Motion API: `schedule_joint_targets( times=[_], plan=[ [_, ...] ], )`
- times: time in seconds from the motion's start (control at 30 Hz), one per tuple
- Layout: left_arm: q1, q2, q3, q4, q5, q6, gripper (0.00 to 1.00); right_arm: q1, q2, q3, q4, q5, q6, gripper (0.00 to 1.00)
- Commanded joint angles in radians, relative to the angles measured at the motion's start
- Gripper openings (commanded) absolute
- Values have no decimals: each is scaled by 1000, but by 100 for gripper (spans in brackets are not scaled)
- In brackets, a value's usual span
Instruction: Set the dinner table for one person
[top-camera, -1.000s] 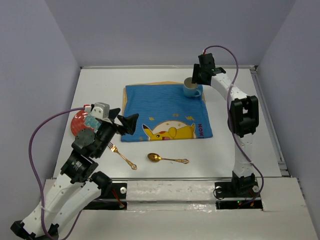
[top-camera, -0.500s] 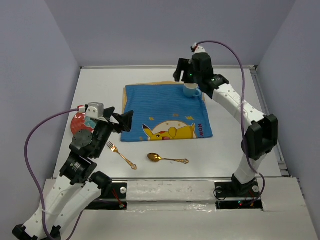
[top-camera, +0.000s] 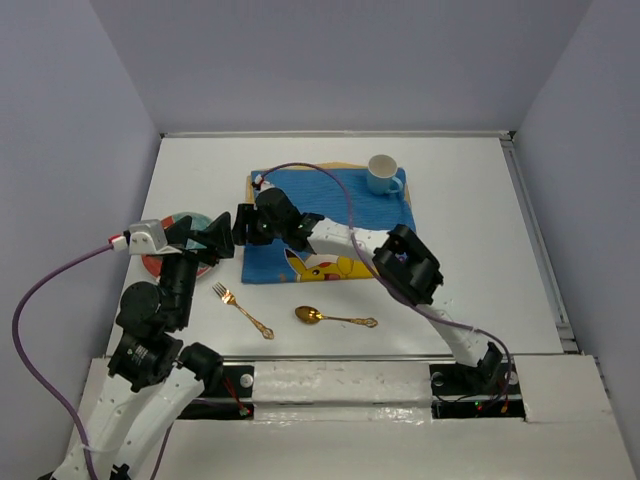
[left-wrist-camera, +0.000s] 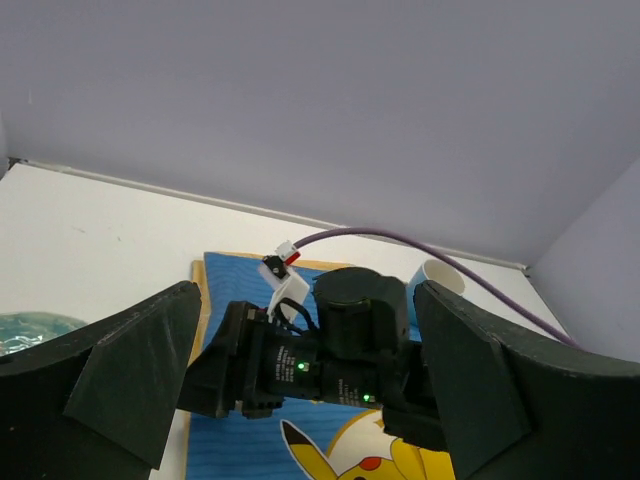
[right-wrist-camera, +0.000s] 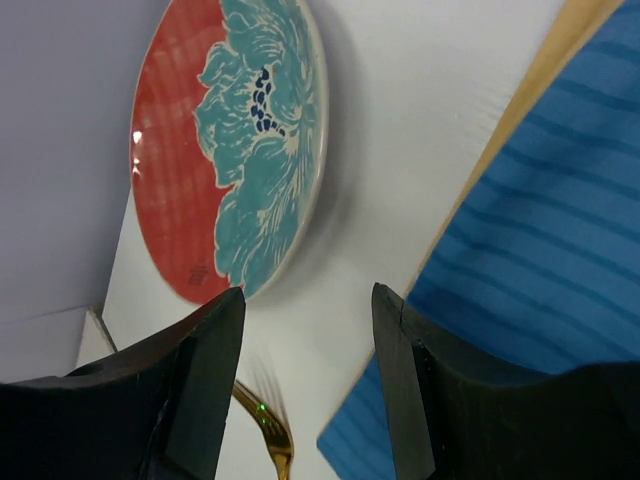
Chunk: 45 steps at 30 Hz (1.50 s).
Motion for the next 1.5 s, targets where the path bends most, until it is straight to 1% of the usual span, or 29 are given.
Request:
schedule_joint_targets(
  times=[0.0,0.13,0.23,0.37,0.67,0.83,0.9,0.97,1.0,1.03,1.13,1.17,1.23,1.33,1.37,1.4,1.47],
  plan=[
    [17,-3,-10,50,-27,4,99,-9,78,181,57,-27,121,59],
    [25,-3,-10,51,-10,2,99,2,177,272,22,-34,152,59],
    [26,-7,-12,53,-2,-1,99,11,257,350,0,-73,181,59],
    [29,-15,-13,53,6,-1,99,11,320,404,-1,-104,220,59],
    [28,-36,-15,53,42,-7,99,20,392,476,-1,-147,269,52],
    [25,-41,-13,53,47,-6,99,20,446,522,-1,-190,295,43],
    [23,-44,-13,53,47,-6,99,20,457,528,2,-212,296,41],
    [22,-49,-13,53,45,-6,99,20,471,537,11,-241,302,37],
    [22,-49,-13,53,45,-6,99,20,475,539,22,-248,305,37],
    [20,-50,-12,53,47,-6,99,20,483,540,32,-267,312,32],
    [17,-52,-13,53,45,-4,99,20,489,537,55,-284,322,28],
    [17,-50,-13,53,45,-4,99,20,491,536,65,-301,324,26],
    [12,-50,-13,51,49,-3,99,20,488,528,81,-311,339,24],
    [8,-52,-13,53,47,-3,99,11,466,504,103,-325,339,9],
    [6,-53,-13,53,47,-1,99,11,457,491,124,-325,339,2],
    [6,-55,-13,53,47,-1,99,11,434,479,140,-324,339,0],
    [5,-56,-13,51,49,0,99,11,412,448,195,-330,341,0]
  ],
)
